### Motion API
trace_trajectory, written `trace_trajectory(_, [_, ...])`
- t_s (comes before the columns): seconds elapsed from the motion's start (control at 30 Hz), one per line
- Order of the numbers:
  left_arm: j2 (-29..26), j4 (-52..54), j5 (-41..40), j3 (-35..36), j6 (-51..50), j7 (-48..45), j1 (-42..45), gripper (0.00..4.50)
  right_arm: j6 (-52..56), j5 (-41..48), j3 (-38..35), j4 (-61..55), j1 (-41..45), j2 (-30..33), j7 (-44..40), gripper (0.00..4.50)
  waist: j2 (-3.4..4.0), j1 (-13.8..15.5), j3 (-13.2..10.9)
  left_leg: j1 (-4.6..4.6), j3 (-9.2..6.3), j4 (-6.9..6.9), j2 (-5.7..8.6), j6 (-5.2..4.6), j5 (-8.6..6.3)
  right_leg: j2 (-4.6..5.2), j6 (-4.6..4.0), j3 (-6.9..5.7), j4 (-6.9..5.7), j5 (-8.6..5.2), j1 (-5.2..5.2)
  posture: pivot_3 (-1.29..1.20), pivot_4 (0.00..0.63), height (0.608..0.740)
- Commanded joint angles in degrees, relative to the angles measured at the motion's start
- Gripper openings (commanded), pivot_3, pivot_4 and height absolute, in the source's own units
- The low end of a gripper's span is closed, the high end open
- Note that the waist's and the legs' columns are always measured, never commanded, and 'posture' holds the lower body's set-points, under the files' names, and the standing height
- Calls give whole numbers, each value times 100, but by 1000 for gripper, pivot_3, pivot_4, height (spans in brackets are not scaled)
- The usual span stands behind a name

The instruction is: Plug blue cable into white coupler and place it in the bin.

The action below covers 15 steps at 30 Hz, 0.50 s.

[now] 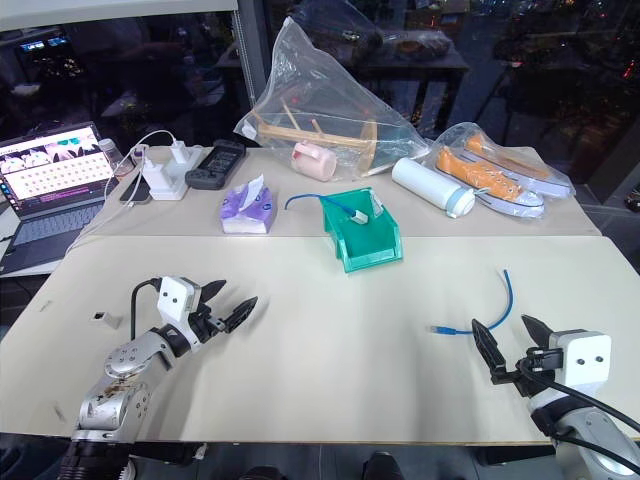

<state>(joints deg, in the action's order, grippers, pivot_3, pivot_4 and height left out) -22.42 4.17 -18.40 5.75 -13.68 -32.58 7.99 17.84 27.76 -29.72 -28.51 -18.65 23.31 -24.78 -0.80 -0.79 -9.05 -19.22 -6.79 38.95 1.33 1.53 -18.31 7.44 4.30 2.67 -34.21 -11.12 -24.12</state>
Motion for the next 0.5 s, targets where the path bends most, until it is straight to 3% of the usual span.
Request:
trace_trajectory(0.03, [-279,204,-379,-23,-281,-578,258,4419,-122,97,-162,113,180,381,-318,4439,0,0,0,0,0,0,0,0,0,0,0,0,0,0,0,0,150,740])
trace_trajectory(0.13, [-845,384,-787,-382,-636,-1830,708,4419,193,254,88,581,622,1321,-1271,4439,0,-17,-4,-4,5,8,2,0,1,0,3,4,2,5,0,0,150,740])
trace_trajectory(0.23, [-1164,453,-994,-555,-926,-2363,964,4419,416,239,499,1223,1126,2012,-1946,4439,1,-37,-3,4,7,6,-1,0,1,-2,0,3,-1,7,9,0,150,740])
trace_trajectory(0.5, [-1445,715,-943,-718,-1116,-2683,935,4419,82,-226,1452,2440,1904,2561,-3045,4439,1,-72,-3,-7,7,1,-6,-19,-10,-8,-2,2,11,1,-3,0,150,740])
